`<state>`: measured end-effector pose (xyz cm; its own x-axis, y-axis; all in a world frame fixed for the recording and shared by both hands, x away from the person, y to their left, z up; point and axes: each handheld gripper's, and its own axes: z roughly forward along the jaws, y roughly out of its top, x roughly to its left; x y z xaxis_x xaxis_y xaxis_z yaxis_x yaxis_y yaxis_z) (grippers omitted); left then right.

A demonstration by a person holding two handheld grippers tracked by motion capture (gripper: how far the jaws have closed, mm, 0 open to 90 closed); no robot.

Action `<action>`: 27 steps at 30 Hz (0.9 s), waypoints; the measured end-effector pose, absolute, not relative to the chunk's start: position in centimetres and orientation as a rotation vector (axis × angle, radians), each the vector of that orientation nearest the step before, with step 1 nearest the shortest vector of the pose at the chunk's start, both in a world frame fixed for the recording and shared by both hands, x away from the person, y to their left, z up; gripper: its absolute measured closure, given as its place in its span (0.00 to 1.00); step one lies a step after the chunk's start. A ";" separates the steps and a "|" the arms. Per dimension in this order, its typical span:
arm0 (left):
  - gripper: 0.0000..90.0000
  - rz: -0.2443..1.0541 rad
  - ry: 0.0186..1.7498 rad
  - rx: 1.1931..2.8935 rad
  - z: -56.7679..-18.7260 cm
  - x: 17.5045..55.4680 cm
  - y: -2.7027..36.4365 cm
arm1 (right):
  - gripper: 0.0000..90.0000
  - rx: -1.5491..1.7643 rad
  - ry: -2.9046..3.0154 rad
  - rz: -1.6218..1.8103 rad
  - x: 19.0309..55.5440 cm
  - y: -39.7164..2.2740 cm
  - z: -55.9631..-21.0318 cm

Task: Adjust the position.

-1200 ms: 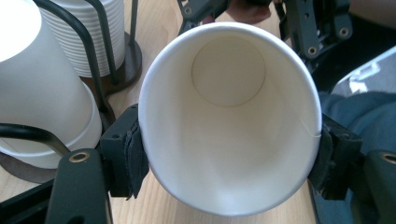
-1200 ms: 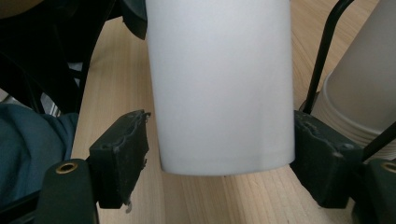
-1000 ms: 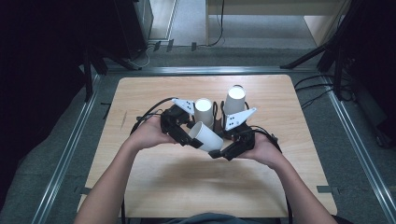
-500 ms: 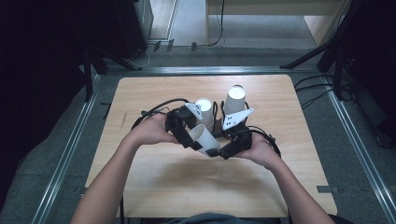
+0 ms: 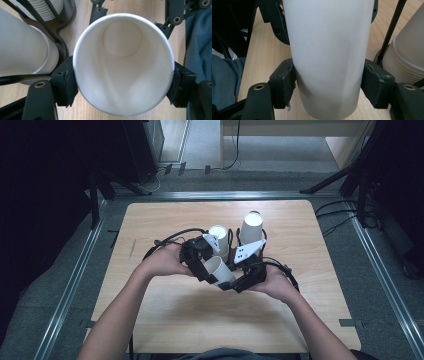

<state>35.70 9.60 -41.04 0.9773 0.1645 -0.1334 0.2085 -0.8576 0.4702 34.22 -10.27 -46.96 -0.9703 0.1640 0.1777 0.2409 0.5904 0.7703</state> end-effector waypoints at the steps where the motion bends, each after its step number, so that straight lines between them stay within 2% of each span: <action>1: 0.25 -0.114 0.263 2.614 -41.0 35.7 9.7 | 0.37 -0.347 -2.723 -1.341 34.2 -10.3 -46.9; 6: 0.19 -0.103 0.248 2.601 -41.0 35.6 9.8 | 0.37 -0.337 -2.736 -1.351 34.1 -10.4 -46.7; 13: 0.12 -0.127 0.330 2.496 -40.7 36.0 10.7 | 0.37 -0.348 -2.729 -1.379 34.3 -10.9 -46.4; 27: 0.14 -0.135 0.421 2.293 -41.4 35.6 12.7 | 0.37 -0.386 -2.698 -1.440 34.4 -11.8 -46.0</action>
<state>35.60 12.68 -41.41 0.9393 0.2582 -0.2260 0.3414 -0.6369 0.6913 34.44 -11.75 -45.95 -0.9670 0.1915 0.1682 0.2464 0.5328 0.8096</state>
